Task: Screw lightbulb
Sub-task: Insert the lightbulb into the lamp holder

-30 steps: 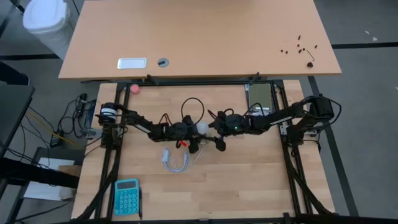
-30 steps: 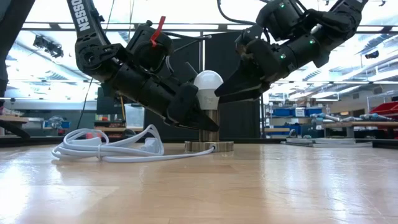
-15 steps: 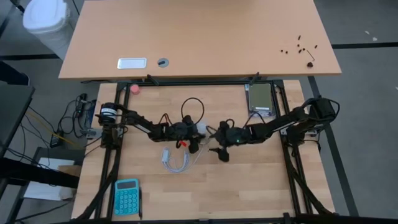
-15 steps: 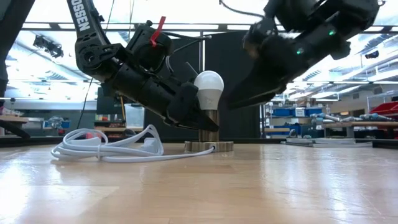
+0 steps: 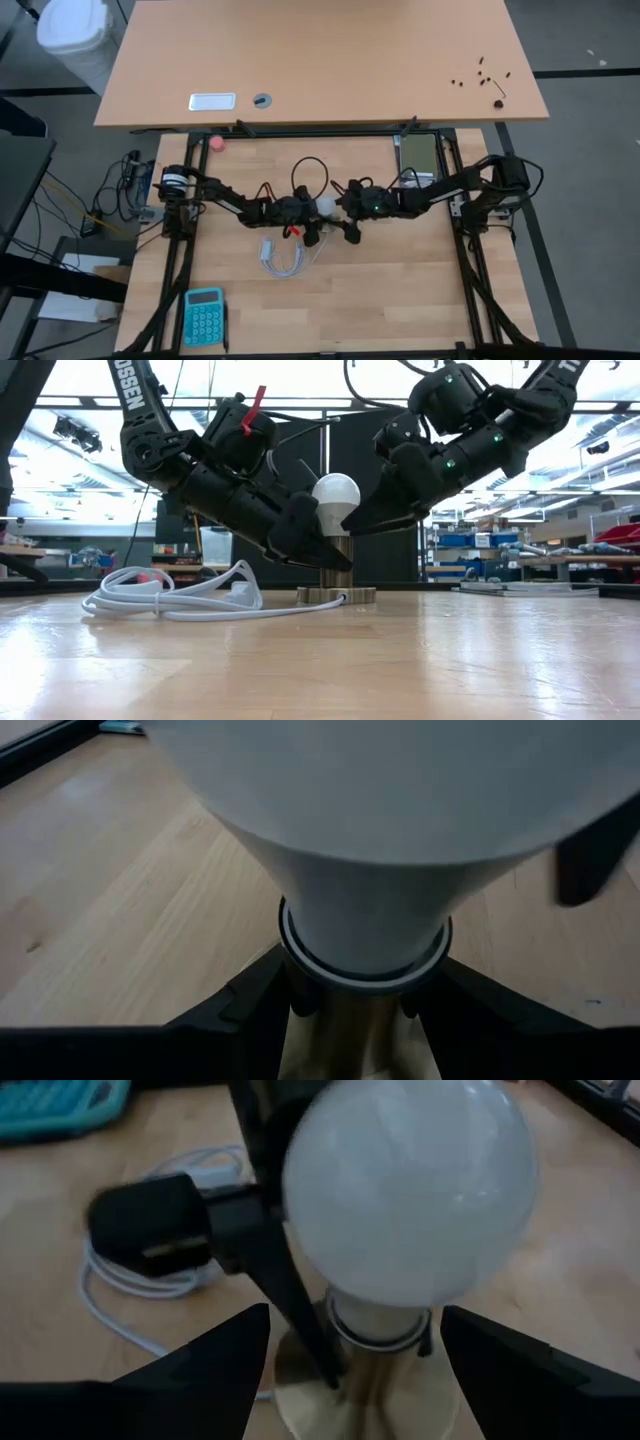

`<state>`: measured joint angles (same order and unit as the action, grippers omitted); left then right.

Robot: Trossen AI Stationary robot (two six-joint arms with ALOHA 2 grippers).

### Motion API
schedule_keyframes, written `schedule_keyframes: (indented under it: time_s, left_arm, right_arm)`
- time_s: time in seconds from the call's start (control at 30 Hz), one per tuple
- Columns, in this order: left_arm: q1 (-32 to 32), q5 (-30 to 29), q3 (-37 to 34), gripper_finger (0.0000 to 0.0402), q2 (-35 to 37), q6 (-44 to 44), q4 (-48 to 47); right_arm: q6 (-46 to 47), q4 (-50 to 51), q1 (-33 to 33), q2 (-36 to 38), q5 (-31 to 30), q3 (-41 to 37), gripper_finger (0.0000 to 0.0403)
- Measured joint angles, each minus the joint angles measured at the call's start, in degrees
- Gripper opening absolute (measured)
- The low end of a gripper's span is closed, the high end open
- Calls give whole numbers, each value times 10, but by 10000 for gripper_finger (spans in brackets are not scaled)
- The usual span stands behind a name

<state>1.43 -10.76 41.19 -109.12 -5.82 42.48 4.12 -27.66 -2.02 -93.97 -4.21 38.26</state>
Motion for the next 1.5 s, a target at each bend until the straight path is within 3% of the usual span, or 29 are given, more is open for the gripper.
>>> schedule_keyframes:
  time_s: [0.2,0.43,0.6,1.03,1.2,1.37,1.5]
  left_arm:
    - [0,2,0,197,0,0,0]
    - [0,3,0,197,0,0,0]
    - [0,5,0,197,0,1,0]
    - [-2,15,0,197,0,-1,-4]
    - [-2,11,0,197,0,-2,-5]
    - [3,-14,0,197,0,-7,-5]
    - [1,-7,0,197,0,-7,-4]
  right_arm:
    - [-33,-14,-16,-7,15,0,308]
    - [-83,-34,-63,-16,149,-1,308]
    - [-80,-48,-61,-16,172,0,308]
    - [-43,10,-6,-5,118,1,308]
    - [-31,43,8,20,119,-1,308]
    - [-13,71,45,41,159,0,308]
    - [-13,85,62,42,83,0,308]
